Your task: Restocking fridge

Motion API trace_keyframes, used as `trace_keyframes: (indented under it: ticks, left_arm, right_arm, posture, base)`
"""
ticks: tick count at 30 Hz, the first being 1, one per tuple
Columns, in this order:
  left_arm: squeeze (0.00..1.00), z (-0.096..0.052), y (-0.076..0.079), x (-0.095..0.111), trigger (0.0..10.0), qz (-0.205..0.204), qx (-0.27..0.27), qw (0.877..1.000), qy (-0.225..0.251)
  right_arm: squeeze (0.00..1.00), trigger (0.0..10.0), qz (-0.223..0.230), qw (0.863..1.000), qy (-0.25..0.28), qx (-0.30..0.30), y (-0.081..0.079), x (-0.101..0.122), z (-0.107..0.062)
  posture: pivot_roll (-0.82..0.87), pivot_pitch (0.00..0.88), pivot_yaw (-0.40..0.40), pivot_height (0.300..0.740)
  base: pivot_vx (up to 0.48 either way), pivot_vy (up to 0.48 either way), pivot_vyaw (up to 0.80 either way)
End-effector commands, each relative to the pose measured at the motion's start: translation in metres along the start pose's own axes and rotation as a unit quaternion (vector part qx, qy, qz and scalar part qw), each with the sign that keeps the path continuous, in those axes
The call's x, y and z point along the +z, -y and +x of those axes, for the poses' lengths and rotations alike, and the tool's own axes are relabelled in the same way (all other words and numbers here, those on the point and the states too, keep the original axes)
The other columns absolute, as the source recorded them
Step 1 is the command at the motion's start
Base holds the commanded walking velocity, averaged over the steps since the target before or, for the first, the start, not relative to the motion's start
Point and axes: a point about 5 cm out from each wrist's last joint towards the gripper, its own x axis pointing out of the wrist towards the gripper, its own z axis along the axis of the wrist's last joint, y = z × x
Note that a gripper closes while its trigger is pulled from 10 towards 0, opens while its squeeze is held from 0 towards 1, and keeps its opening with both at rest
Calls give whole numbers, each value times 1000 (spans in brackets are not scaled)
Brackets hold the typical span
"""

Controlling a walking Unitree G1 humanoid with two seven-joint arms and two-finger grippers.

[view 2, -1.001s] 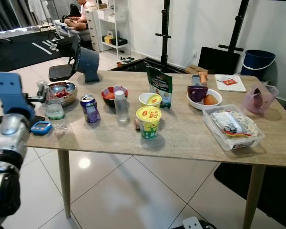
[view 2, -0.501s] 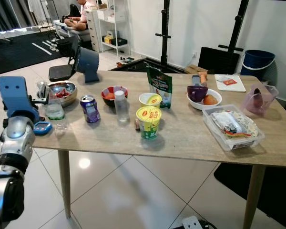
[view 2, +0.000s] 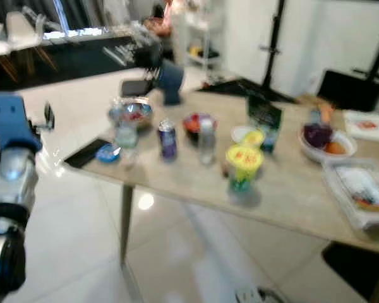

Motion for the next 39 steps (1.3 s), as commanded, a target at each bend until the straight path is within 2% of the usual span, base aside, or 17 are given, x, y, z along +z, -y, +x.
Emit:
trace_keyframes:
  ticks: [1, 14, 39]
  left_arm:
    - [0, 4, 9, 11, 10000, -8, -30, 999, 28]
    - [0, 4, 25, 12, 10000, -31, -69, 997, 26]
    - [0, 2, 34, 13, 10000, -33, -93, 995, 28]
  right_arm:
    - [0, 10000, 4, 1000, -4, -2, -3, -3, 1]
    - [0, 10000, 5, 1000, -3, 0, -4, -1, 1]
    - [0, 10000, 9, 1000, -3, 1, -5, -2, 1]
  posture:
    - [-16, 0, 27, 740]
    - [-18, 0, 28, 740]
    - [-19, 0, 29, 740]
  base:
    - [0, 0, 0]
    - [0, 0, 0]
    - [232, 0, 0]
